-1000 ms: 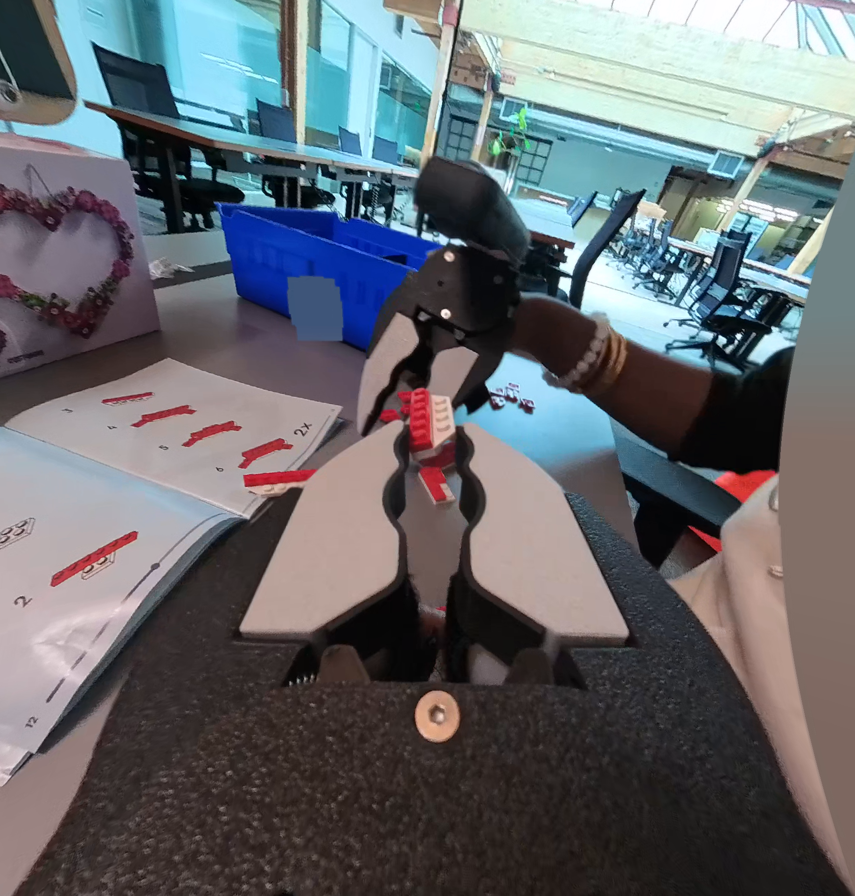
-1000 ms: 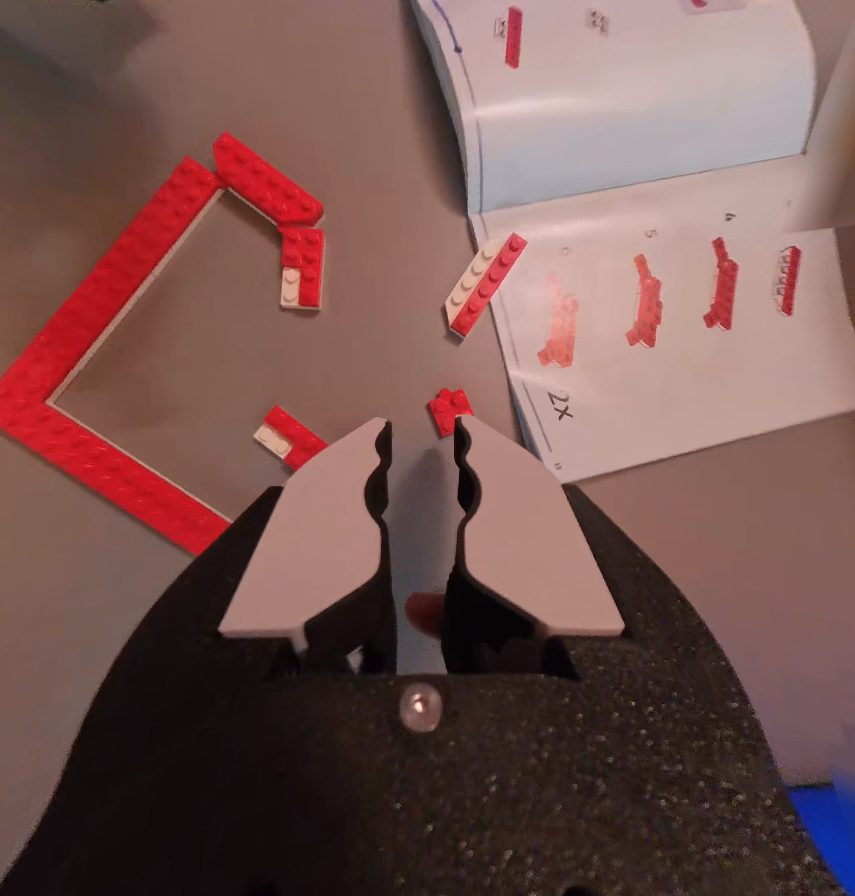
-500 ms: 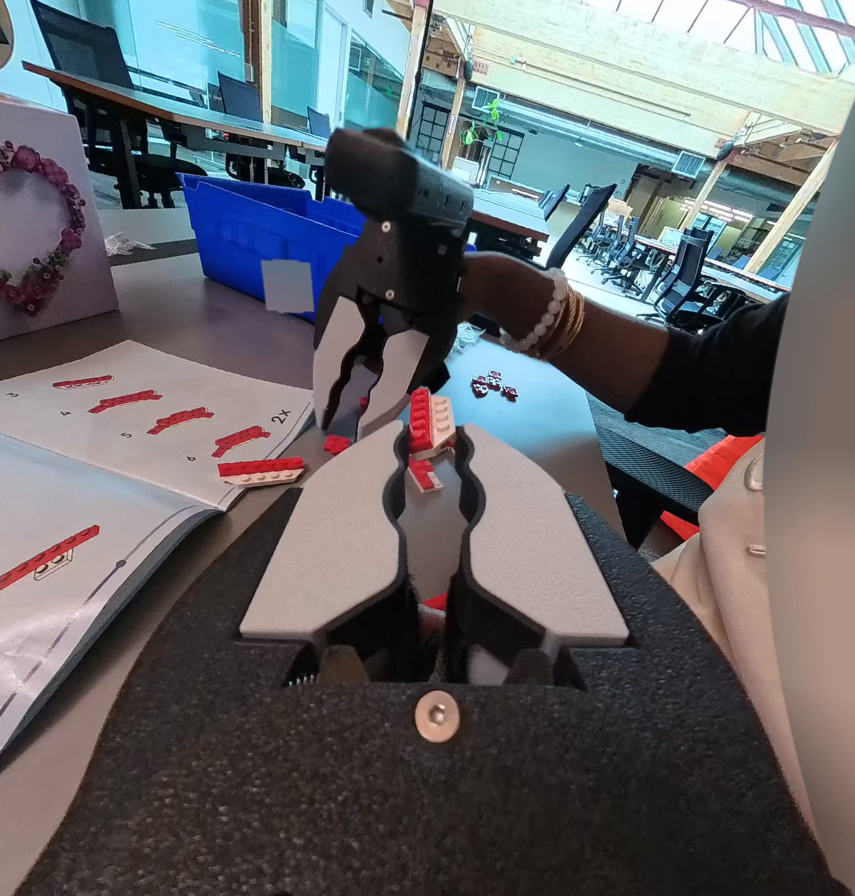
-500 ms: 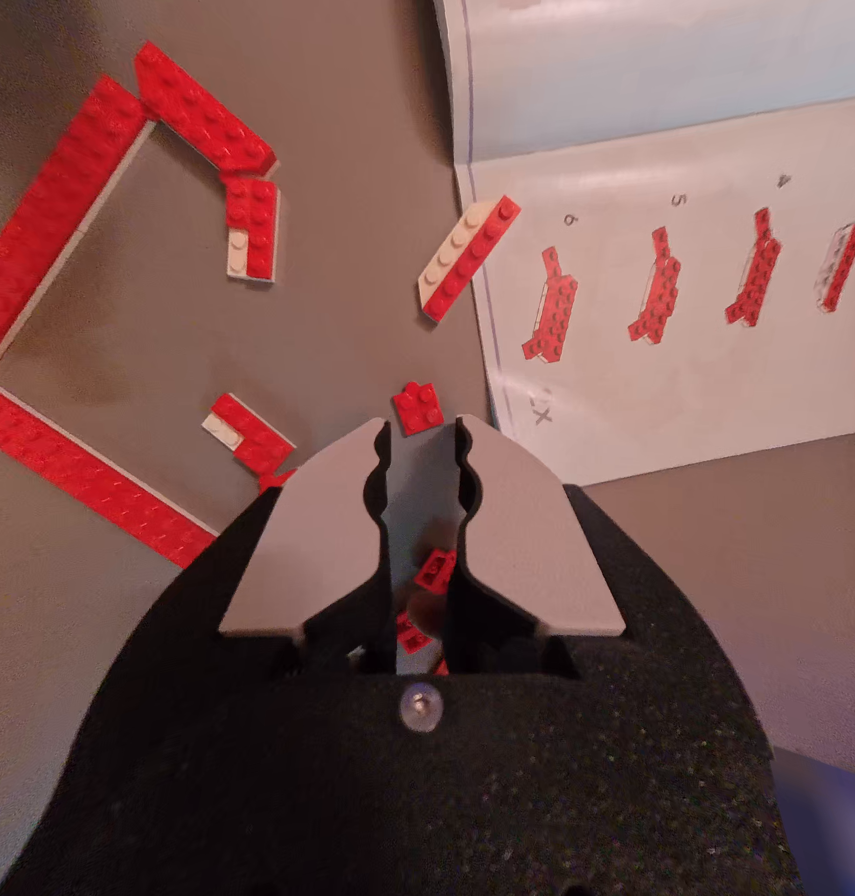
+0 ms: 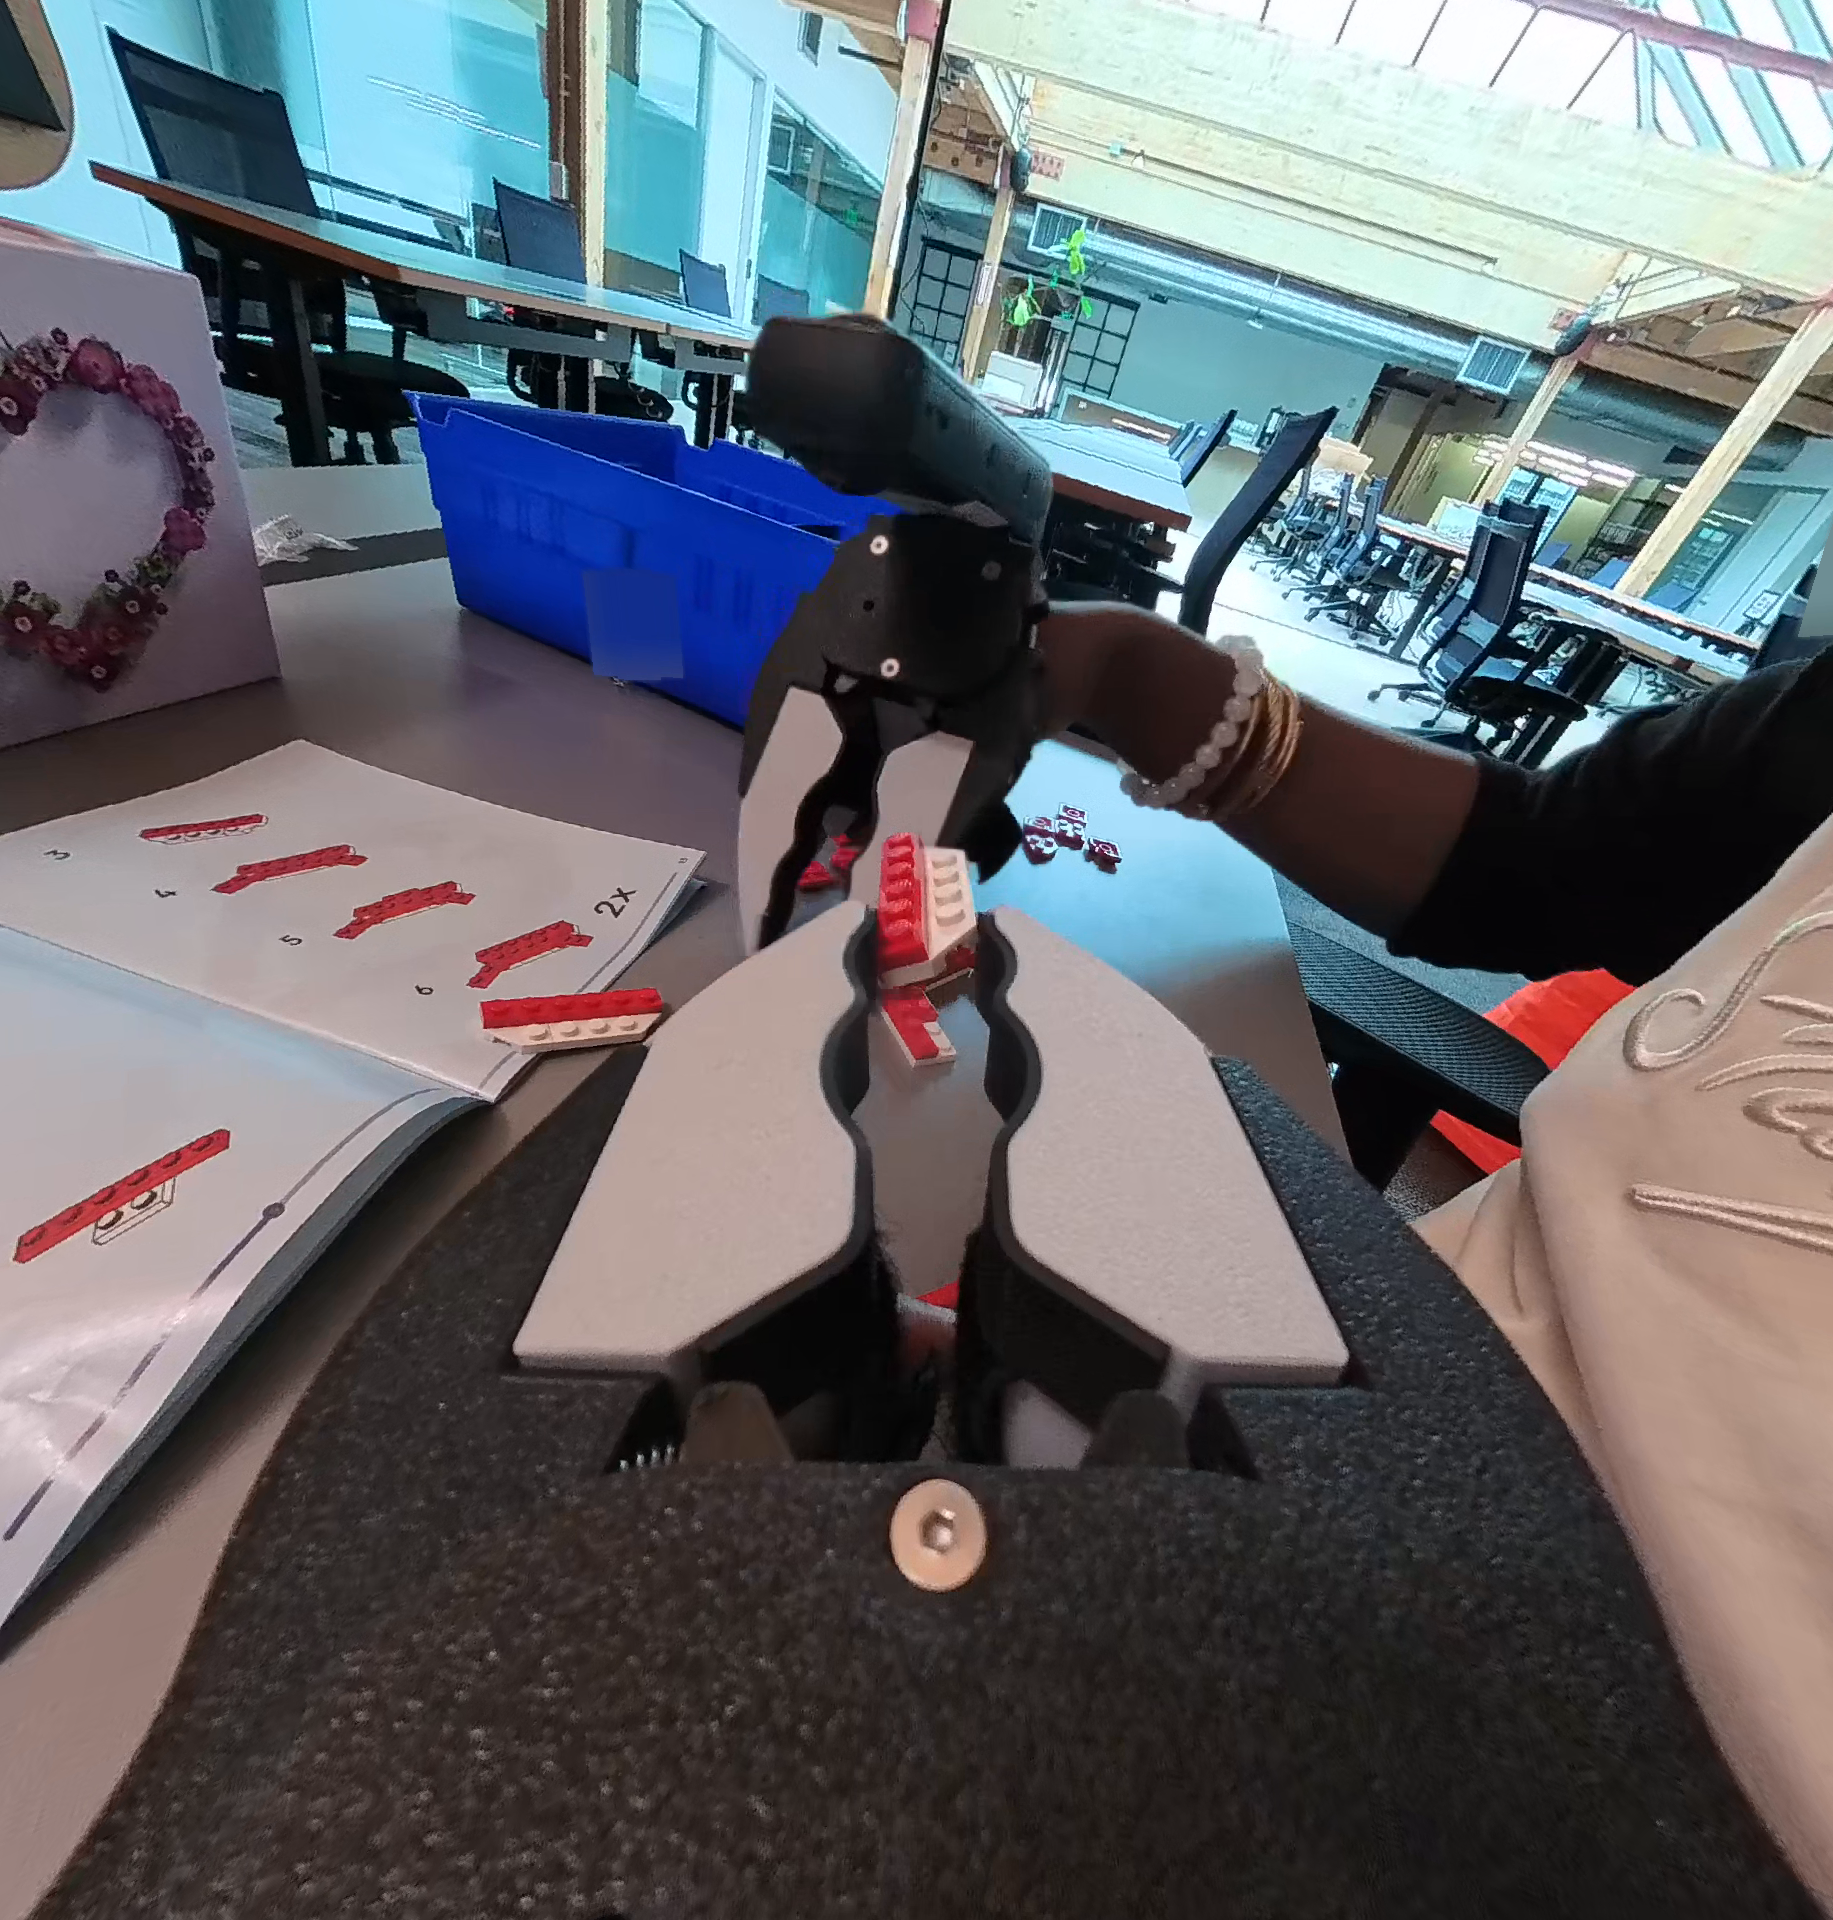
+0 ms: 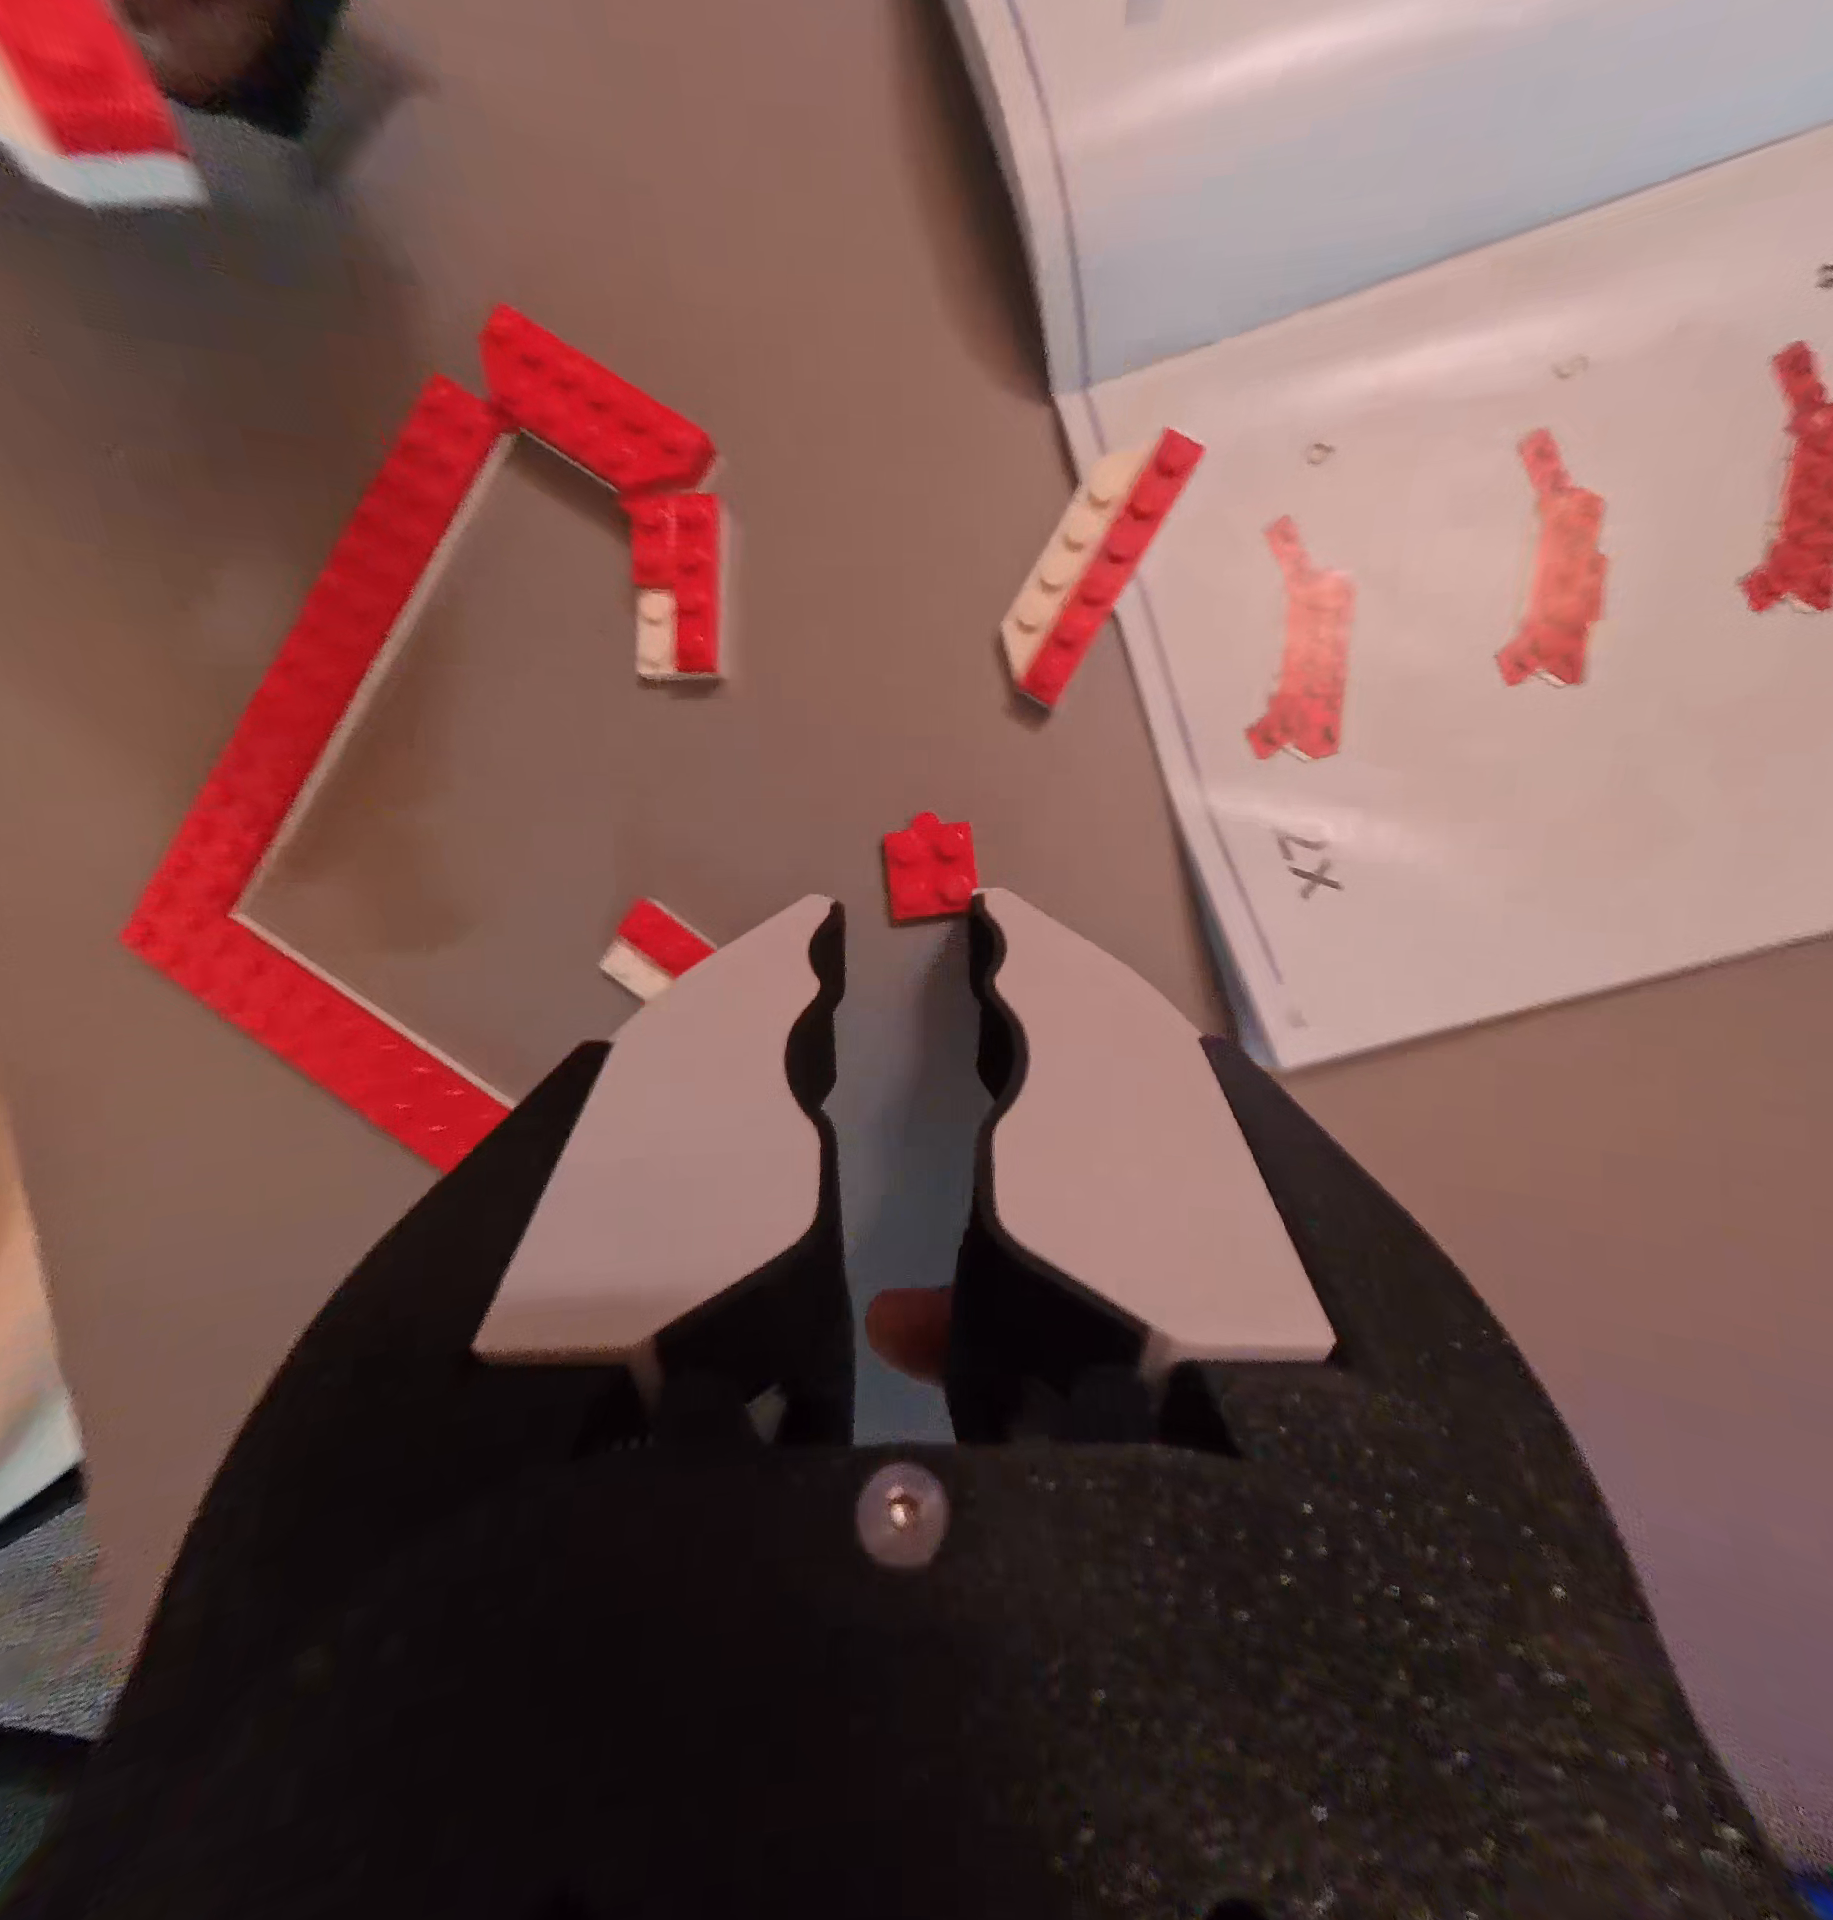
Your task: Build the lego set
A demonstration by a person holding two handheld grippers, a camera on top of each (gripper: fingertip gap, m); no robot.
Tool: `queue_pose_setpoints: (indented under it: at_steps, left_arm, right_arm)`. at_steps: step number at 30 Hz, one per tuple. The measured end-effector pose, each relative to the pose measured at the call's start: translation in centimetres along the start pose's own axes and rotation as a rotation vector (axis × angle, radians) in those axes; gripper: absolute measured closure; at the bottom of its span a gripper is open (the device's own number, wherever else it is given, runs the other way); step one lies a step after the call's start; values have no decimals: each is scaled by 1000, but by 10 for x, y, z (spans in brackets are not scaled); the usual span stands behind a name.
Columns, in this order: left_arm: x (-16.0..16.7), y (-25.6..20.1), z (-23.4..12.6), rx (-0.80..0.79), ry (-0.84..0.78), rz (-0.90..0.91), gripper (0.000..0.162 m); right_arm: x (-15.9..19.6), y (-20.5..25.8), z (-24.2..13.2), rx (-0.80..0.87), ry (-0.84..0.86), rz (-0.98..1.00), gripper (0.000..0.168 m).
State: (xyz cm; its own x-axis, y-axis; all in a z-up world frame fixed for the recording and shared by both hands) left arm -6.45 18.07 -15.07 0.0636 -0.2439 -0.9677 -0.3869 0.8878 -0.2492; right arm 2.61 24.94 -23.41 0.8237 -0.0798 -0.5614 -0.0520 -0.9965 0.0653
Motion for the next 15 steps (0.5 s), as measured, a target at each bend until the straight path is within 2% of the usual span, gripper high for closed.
queue_pose_setpoints:
  at_steps: [3, 9, 15]
  left_arm:
    - [1, 0, 0, 1, 1, -6, 145]
    - [0, 1, -1, -4, -6, -7, 145]
    - [0, 2, -1, -9, -6, -6, 145]
  right_arm:
    - [-11, 23, -1, -85, -53, 8, 147]
    - [-3, 5, -2, 8, -16, 54, 158]
    - [-15, 32, 4, -97, -39, -3, 159]
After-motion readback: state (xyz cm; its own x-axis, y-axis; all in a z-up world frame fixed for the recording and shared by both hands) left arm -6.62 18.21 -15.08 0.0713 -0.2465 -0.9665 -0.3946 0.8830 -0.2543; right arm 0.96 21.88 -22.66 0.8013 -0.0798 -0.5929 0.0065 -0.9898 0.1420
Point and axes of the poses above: each gripper's, where its closed fingertips meet, z out along the fingers, x out of its underside, y = z × x across the jaws, the point moved 2 cm from there along -z, back along the fingers, and after that the axes turned 4 degrees about x, right-handed, at the moved point
